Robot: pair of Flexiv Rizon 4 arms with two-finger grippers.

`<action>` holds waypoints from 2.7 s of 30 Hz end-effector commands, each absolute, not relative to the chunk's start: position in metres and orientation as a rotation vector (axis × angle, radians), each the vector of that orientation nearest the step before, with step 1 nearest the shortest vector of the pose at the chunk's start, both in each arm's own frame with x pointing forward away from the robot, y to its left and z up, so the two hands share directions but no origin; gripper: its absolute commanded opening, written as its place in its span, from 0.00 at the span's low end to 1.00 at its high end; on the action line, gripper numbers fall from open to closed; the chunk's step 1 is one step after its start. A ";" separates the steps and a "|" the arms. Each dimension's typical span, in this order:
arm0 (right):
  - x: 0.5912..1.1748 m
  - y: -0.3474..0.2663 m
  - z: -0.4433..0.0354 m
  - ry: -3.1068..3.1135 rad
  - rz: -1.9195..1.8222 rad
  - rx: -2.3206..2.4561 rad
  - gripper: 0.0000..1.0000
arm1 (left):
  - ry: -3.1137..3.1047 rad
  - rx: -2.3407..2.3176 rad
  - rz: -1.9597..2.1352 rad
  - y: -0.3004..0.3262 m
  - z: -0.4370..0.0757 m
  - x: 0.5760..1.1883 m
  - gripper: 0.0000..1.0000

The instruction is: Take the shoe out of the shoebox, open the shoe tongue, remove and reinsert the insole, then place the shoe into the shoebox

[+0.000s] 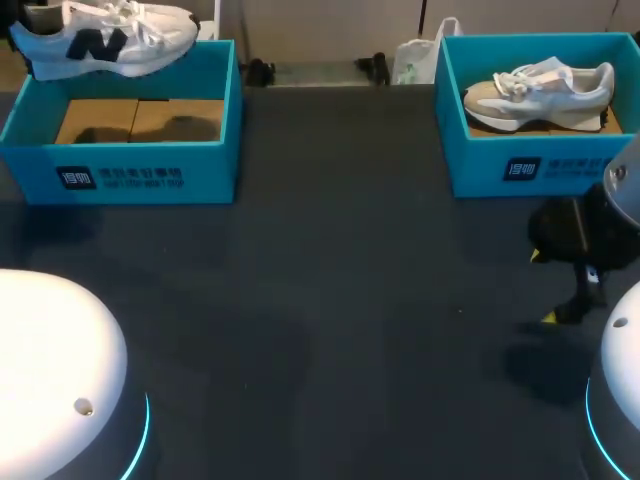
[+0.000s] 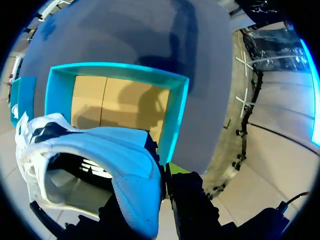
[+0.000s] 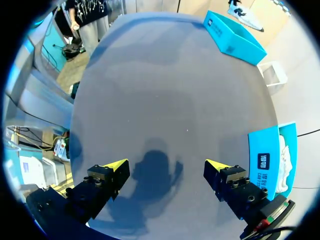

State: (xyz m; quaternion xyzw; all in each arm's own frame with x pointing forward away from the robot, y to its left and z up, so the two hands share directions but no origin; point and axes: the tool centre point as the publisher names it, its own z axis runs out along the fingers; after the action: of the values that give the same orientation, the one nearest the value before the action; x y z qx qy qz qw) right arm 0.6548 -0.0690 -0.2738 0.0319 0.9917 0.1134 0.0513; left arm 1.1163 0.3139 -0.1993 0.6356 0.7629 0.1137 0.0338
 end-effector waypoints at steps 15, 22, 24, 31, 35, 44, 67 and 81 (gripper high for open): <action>0.653 -0.069 -0.274 3.016 0.344 0.096 1.00 | 2.331 2.010 0.408 0.302 -0.230 1.131 0.00; 0.653 -0.069 -0.274 3.016 0.344 0.096 1.00 | 2.370 2.031 0.404 0.302 -0.252 1.144 0.00; 0.653 -0.069 -0.274 3.016 0.344 0.096 1.00 | 2.372 2.036 0.397 0.303 -0.254 1.146 0.00; 0.653 -0.069 -0.274 3.016 0.344 0.096 1.00 | 2.376 2.064 0.388 0.306 -0.263 1.142 0.00; 0.653 -0.069 -0.274 3.016 0.344 0.096 1.00 | 2.360 2.100 0.381 0.309 -0.272 1.129 0.00; 0.653 -0.069 -0.274 3.016 0.344 0.096 1.00 | 2.364 2.136 0.383 0.313 -0.284 1.107 0.00; 0.653 -0.069 -0.274 3.016 0.344 0.096 1.00 | 2.428 2.083 0.271 0.321 -0.296 1.077 0.00; 0.653 -0.069 -0.274 3.016 0.344 0.096 1.00 | 2.424 2.119 0.275 0.314 -0.318 1.050 0.00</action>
State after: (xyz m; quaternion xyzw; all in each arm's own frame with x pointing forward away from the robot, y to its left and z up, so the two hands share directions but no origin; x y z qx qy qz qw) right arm 0.6547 -0.0689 -0.2738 0.0318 0.9917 0.1134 0.0513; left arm 1.0557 0.3176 -0.3138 0.6554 0.7498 0.0777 -0.0459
